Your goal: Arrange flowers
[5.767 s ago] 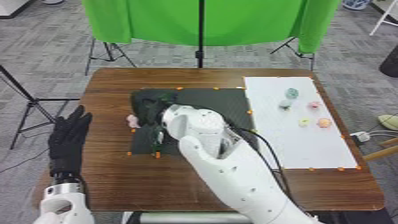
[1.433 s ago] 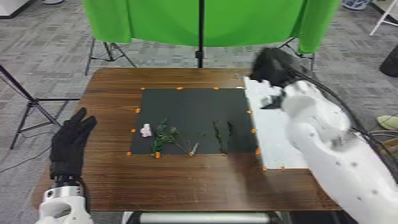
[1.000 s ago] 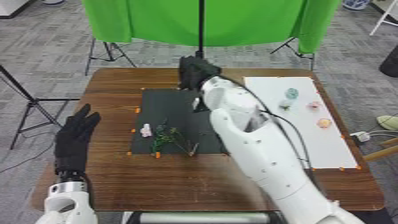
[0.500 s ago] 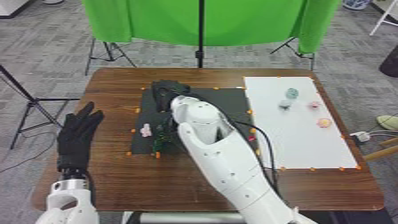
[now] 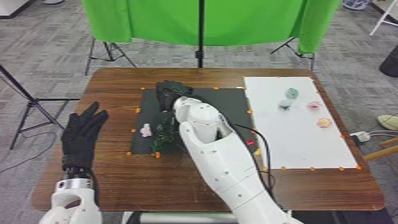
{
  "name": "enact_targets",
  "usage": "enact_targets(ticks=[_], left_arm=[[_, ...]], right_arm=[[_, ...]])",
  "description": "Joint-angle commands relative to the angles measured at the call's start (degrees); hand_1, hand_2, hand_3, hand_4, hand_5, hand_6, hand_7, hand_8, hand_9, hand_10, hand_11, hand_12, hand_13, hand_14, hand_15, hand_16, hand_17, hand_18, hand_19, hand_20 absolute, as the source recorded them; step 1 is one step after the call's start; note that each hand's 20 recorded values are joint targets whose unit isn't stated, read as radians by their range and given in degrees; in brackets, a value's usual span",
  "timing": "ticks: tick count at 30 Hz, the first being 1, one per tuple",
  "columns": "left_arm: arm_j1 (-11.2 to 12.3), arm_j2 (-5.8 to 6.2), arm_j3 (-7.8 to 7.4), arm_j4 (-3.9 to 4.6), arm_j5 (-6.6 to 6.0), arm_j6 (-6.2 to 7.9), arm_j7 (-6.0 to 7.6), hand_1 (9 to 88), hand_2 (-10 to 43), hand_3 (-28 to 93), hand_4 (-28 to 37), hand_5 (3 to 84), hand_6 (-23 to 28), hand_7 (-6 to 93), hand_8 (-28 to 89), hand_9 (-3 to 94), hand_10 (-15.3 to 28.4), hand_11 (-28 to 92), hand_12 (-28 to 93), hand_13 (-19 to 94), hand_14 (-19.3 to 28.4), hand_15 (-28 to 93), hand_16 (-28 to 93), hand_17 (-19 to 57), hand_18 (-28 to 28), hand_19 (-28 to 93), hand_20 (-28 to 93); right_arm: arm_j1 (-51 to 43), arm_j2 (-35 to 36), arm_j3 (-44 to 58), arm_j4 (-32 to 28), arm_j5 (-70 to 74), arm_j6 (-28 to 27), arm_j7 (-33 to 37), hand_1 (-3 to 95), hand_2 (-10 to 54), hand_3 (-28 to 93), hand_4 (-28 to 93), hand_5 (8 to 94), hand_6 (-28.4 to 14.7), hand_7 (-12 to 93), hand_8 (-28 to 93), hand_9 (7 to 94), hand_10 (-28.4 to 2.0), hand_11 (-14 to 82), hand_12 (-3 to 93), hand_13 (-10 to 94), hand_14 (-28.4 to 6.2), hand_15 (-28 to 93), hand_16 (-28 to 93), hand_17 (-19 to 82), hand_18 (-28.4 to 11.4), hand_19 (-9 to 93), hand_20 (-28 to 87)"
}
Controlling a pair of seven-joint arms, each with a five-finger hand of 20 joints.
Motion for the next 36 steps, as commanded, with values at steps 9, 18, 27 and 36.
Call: enact_targets(ticks=[9,18,27,36], left_arm=[[-0.55,-0.88,0.6,0.85,-0.1,-0.97,-0.16,13.1,7.0,65,-28.3,44.8,5.9,4.5,-5,44.7,13.6,14,11,34,14.7,9,1,7.5,9.9,2,19],[-0.37,-1.04,0.44,0.85,0.08,-1.31,0.02,13.6,5.5,66,-28.3,44.6,5.8,4.5,-5,44.7,13.6,14,11,34,14.7,9,1,7.5,9.9,2,19],[0.4,-1.11,-0.15,0.48,0.11,-1.26,0.21,14.7,3.4,66,-28.3,44.4,5.5,4.6,-5,44.7,13.5,14,11,34,14.7,9,1,7.4,10.0,2,19],[0.47,-1.01,-0.36,0.32,0.1,-1.12,-0.01,15.5,2.6,66,-28.3,44.1,5.3,4.7,-5,44.7,13.4,14,11,34,14.8,9,1,7.4,10.0,2,19]], right_arm=[[-1.53,-1.13,0.94,1.27,-5.39,2.65,-2.05,65.5,-9.5,47,-13,78.8,2.4,17,9,91.2,-8.0,3.9,32.1,94,0.0,59,31,68,-8.2,93,55],[-1.71,-0.43,1.19,1.16,-8.13,2.57,-2.93,61.8,-9.5,46,-13,73.0,3.1,16,7,87.4,-9.2,5.8,29.7,94,-0.2,57,33,67,-8.3,93,55],[-0.73,1.88,-0.07,-0.01,-8.38,1.78,-3.28,58.7,-9.5,49,-14,70.0,3.1,17,5,84.8,-9.4,8.0,27.9,93,-0.3,56,34,67,-8.6,93,55],[0.29,4.55,-0.75,-1.0,-8.45,0.46,-3.33,56.3,-9.5,52,-16,69.1,3.9,17,4,83.5,-9.7,9.1,26.8,93,-0.5,56,34,66,-8.8,93,54]])
